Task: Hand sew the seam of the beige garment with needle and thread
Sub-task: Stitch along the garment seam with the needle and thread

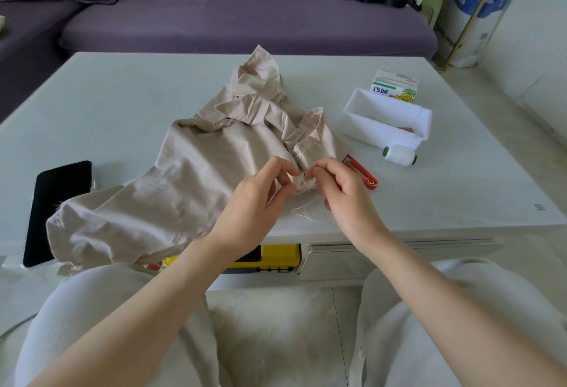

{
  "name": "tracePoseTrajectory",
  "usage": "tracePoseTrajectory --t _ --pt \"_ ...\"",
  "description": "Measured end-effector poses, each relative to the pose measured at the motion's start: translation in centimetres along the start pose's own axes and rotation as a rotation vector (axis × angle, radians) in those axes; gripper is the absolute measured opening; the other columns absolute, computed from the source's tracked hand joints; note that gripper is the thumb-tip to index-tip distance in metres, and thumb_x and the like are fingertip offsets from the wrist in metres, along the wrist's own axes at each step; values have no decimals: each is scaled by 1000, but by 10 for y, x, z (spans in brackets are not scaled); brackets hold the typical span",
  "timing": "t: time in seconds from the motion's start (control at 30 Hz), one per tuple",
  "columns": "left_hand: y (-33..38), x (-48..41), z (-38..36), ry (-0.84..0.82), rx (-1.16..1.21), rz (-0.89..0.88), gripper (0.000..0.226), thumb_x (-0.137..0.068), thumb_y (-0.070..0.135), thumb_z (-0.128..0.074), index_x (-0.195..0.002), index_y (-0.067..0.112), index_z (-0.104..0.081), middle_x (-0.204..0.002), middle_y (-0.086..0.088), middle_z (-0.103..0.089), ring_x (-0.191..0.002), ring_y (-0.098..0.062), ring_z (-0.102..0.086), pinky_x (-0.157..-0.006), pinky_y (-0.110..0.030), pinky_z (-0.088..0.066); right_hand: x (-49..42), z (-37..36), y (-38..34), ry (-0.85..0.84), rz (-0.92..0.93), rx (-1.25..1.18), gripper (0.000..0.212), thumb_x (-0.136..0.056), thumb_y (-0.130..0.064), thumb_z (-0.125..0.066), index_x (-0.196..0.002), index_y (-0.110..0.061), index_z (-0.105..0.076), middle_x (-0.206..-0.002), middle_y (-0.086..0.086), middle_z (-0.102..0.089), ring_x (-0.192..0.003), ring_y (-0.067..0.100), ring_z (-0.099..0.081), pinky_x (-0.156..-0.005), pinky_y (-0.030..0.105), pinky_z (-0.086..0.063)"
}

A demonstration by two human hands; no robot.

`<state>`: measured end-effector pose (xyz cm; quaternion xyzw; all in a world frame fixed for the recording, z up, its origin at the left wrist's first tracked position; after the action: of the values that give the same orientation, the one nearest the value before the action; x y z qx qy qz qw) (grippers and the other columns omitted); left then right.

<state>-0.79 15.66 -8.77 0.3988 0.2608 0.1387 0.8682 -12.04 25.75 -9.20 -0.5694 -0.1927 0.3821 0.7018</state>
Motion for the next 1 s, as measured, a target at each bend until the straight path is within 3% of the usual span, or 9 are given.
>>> tracePoseTrajectory --t 0.1,0.17,0.3,0.4,0.63,0.73,0.87,1.0 --pt "-3 -1 2 12 -21 41 20 -94 3 -52 -109 13 -61 -79 11 -52 -65 -8 -44 -61 -14 -37 -7 8 4 103 -3 7 24 -100 -14 -43 -83 -22 -57 -53 -26 -50 -53 -2 -44 -54 9 -32" --pt "-4 -1 3 31 -52 40 16 -94 3 -52 -101 10 -65 -82 9 -54 -68 -4 -46 -64 -11 -38 -10 13 10 162 -12 10 25 -100 -13 -43 -81 -23 -57 -52 -24 -47 -51 0 -40 -53 10 -30" --pt "-9 -2 5 43 -89 70 11 -93 6 -55 -92 10 -65 -85 8 -56 -75 -10 -49 -68 -16 -40 -14 18 18 255 -23 18 24 -99 -12 -44 -81 -19 -58 -57 -17 -46 -51 2 -37 -53 12 -29" --pt "-11 -1 6 31 -96 74 9 -93 7 -56 -92 9 -64 -86 9 -55 -78 -9 -51 -69 -11 -39 -15 21 21 305 -37 50 21 -99 -11 -43 -84 -13 -58 -62 -15 -46 -56 -1 -41 -58 13 -32" --pt "7 0 8 43 -21 -109 7 -91 9 -57 -88 9 -63 -84 8 -56 -79 -8 -52 -73 -14 -41 -16 23 28 314 -114 116 22 -99 -13 -42 -86 -13 -60 -66 -15 -50 -61 -6 -46 -59 9 -35" --pt "12 2 6 17 16 -182 13 -92 17 -55 -89 8 -63 -85 8 -56 -78 -4 -52 -73 -12 -41 -18 21 30 313 -148 143 24 -97 -14 -43 -81 -18 -60 -62 -15 -50 -60 -5 -46 -62 14 -34" --pt "12 5 1 -48 10 -184 19 -91 24 -51 -90 9 -63 -85 9 -54 -75 -6 -51 -70 -13 -41 -18 21 30 320 -161 167 24 -98 -14 -42 -83 -17 -60 -64 -15 -50 -63 -5 -47 -65 20 -36" --pt "7 2 1 -18 -4 -123 8 -92 16 -56 -88 12 -62 -78 14 -48 -66 -11 -44 -62 -14 -37 -16 20 28 335 -97 254 23 -100 -16 -42 -87 -17 -61 -71 -14 -57 -69 2 -52 -69 24 -38"
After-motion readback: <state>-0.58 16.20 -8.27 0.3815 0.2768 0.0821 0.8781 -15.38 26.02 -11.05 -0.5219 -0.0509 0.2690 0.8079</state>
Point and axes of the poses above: each hand's wrist, its own x-axis away from the middle knuckle, its own z-axis out of the back of the hand, y = z × x, the point moved 2 cm from there along -x, towards the middle knuckle
